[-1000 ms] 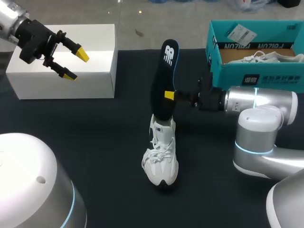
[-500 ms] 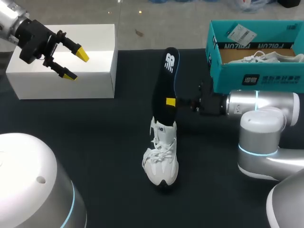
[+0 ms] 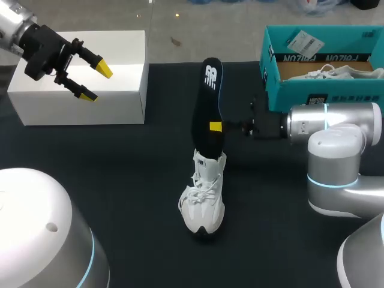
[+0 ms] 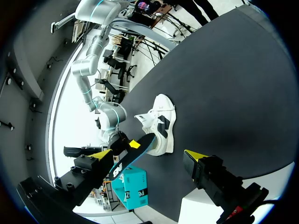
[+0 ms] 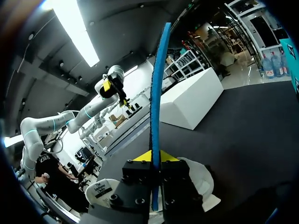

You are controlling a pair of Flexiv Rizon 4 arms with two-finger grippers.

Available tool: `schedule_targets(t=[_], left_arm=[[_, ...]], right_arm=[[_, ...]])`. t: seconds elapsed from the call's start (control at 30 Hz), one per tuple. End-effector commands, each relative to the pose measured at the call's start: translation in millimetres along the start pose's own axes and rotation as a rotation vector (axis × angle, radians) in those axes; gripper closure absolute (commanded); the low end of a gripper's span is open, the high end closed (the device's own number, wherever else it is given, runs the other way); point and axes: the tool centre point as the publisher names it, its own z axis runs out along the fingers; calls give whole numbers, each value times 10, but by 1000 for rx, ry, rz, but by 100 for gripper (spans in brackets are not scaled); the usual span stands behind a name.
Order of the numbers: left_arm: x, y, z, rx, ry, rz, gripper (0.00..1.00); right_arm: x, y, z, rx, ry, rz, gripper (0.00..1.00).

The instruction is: Take the shoe out of the shoebox, open the shoe tongue, remove and reinsert the insole, then place the shoe into the shoebox

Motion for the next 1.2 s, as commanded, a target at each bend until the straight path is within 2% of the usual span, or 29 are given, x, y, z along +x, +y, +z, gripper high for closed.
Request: schedule_targets(t=[0.03,0.2,0.47,0.9,1.2], left_arm=[[-5,5,-8,2,4,0,0],[-5,5,-8,2,4,0,0],[-5,5,-8,2,4,0,0],[-5,5,-8,2,4,0,0],[-5,5,-8,2,4,0,0]], right_arm=[[-55,-22,46,-35,-13,14,100],[-95,-91,100,-73,-38,62,100],[-62,-224,95,-48,-53,86,100],[-26,-583,71,-2,-81,103,100],[-5,-690,105,4,-77,123,100]])
